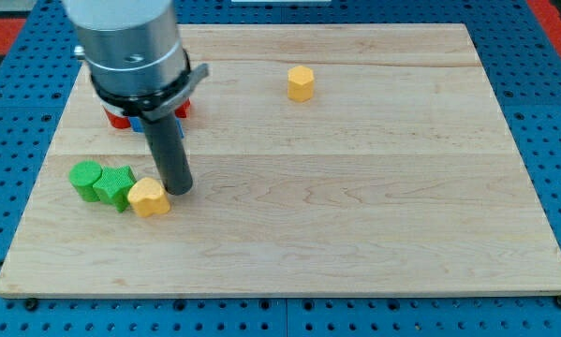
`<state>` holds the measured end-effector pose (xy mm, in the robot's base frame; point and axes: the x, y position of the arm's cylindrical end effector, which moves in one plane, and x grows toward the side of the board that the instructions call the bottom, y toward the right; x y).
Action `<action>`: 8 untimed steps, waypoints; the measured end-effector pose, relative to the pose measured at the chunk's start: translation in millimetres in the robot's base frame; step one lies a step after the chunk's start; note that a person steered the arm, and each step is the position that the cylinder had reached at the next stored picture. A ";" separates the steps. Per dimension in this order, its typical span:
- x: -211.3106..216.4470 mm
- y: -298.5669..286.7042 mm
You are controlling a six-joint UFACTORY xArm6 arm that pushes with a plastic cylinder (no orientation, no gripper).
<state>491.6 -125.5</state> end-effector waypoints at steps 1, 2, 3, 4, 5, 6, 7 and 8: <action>-11.5 16.8; -48.1 86.7; -98.4 144.6; -155.7 190.0; -186.8 170.5; -123.9 115.2; -97.5 59.9; -118.7 76.5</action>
<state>372.9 -49.0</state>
